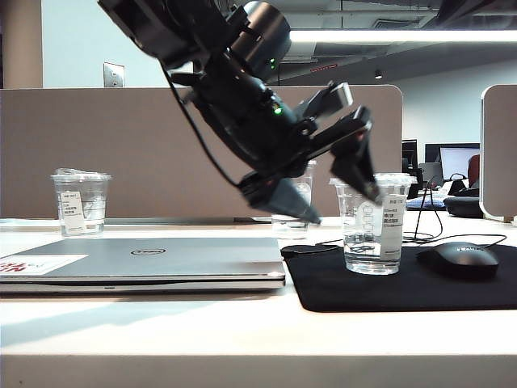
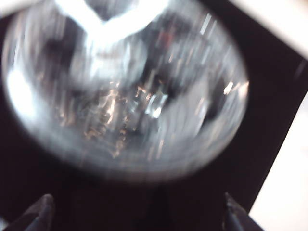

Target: Pick up the coffee cup on the middle and place it on the right side of the laptop.

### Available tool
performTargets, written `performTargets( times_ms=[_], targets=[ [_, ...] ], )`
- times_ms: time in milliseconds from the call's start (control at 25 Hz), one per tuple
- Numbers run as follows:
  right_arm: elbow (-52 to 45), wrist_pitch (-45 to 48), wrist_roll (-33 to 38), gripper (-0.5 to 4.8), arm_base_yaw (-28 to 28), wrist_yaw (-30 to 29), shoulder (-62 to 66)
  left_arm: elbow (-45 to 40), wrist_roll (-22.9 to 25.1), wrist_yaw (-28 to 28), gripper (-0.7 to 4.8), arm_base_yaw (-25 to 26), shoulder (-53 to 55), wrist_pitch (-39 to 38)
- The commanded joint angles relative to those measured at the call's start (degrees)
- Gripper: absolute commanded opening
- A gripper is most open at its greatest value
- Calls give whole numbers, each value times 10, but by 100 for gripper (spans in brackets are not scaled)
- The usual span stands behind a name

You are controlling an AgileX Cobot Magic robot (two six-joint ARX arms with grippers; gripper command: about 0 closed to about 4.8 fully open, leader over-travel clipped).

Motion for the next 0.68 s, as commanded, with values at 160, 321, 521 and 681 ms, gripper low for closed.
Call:
performTargets(
  times_ms=[160,321,521,681],
  targets=[
    [3,3,0,-5,1,1,-26,2,13,-15,264,2,-42,-100],
    [3,-33,1,-5,1,-1,-60,5,14,-24,57,8,-106,-143],
    [4,-85,17,-5,1,-5,-91,5,14,-49,34,12,-200,-150],
    [3,-162,42,-5,1,-5,-115,5,16,-79,-5,11,-284,-158]
  ],
)
